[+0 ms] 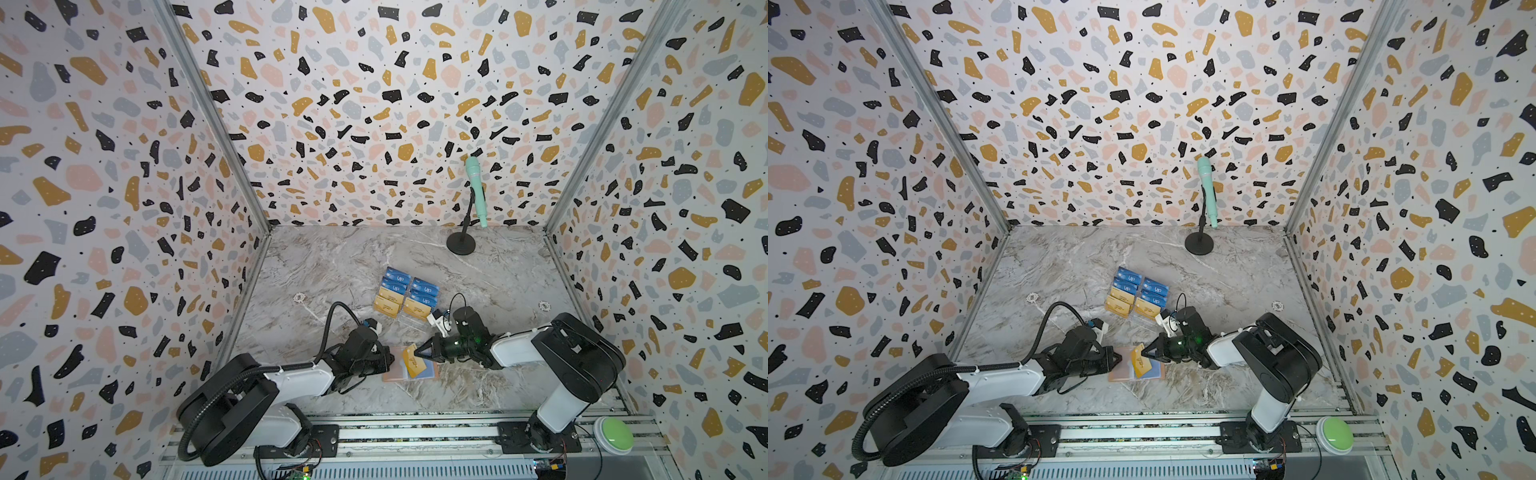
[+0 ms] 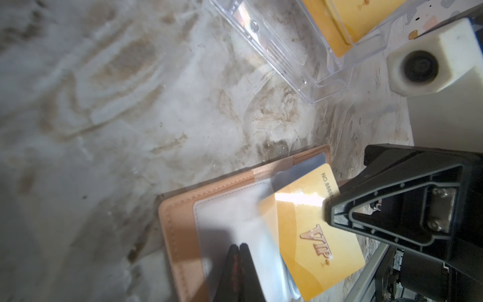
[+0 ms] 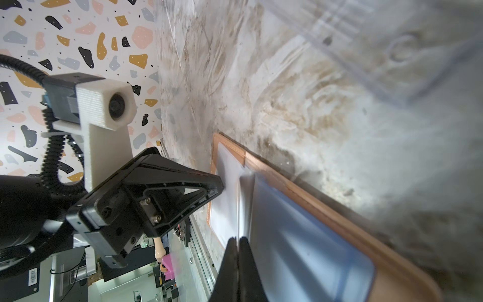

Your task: Put the credit cards into the card holder

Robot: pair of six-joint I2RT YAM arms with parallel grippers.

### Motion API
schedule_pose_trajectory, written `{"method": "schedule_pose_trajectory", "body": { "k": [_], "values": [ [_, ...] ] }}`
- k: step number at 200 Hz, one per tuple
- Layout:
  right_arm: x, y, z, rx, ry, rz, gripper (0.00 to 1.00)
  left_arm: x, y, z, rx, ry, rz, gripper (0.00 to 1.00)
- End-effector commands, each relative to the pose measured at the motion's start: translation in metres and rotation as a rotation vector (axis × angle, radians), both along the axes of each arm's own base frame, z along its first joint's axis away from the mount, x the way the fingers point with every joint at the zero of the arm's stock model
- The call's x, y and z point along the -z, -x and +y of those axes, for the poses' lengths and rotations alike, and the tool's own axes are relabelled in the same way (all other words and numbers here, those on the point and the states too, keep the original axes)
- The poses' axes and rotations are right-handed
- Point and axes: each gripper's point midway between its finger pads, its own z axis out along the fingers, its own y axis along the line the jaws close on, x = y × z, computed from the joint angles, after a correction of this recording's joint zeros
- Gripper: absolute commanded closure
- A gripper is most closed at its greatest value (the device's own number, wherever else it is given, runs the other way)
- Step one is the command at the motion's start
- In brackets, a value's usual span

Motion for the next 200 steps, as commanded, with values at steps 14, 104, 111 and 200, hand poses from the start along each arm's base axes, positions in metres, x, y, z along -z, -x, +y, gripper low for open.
{"method": "schedule_pose_trajectory", "body": {
  "k": [14, 104, 111, 200],
  "values": [
    [-0.007, -0.007, 0.011, -0.002, -0.042, -0.054, 1.00, 0.006, 0.006, 0.006, -0.004, -0.023, 0.014, 0.97],
    [-0.007, -0.011, 0.016, 0.012, -0.065, -0.105, 1.00, 0.006, 0.007, 0.006, -0.001, -0.026, 0.022, 0.97],
    [-0.006, -0.011, 0.016, 0.011, -0.065, -0.104, 1.00, 0.006, 0.007, 0.006, -0.002, -0.026, 0.022, 0.97],
    [0.008, -0.005, 0.016, 0.005, -0.056, -0.071, 1.00, 0.004, 0.007, 0.006, 0.004, -0.037, 0.023, 0.97]
  ]
}}
